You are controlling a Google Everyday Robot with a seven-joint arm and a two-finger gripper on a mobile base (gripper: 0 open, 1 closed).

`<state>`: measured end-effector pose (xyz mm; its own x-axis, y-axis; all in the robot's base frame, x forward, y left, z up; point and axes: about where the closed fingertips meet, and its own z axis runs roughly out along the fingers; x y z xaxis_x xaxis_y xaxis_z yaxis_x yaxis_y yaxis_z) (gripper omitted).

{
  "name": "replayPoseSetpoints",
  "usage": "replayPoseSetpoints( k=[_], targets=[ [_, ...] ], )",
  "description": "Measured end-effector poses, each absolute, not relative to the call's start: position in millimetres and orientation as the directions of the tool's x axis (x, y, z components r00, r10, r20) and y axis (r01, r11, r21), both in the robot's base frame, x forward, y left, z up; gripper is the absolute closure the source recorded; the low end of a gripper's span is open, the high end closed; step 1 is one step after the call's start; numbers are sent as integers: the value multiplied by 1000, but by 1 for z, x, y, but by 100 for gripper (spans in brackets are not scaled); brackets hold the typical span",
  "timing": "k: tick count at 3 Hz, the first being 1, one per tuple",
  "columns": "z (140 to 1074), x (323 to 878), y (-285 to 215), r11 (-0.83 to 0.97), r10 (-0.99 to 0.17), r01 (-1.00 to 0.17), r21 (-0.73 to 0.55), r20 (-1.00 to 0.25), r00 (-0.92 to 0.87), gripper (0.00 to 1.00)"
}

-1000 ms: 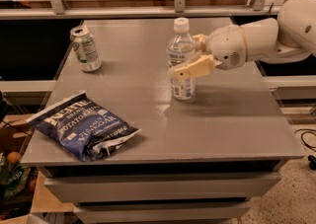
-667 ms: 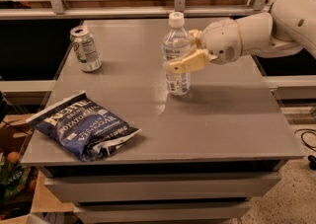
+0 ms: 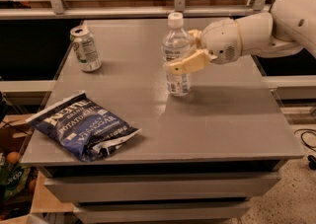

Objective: Move blue plastic bottle near 7up can

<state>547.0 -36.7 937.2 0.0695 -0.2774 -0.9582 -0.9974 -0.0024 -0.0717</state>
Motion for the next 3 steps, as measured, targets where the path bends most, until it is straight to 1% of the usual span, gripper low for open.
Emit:
replayPoseSetpoints(
  k=[1,2,3],
  targets=[
    [939,548,-32,4,-260,-995,-98,-961,93,100],
    [943,567,-7,-21,-200,-989,-146,-969,148,100],
    [938,594,24,-54,-164,-987,-152,-974,159,100]
  ],
)
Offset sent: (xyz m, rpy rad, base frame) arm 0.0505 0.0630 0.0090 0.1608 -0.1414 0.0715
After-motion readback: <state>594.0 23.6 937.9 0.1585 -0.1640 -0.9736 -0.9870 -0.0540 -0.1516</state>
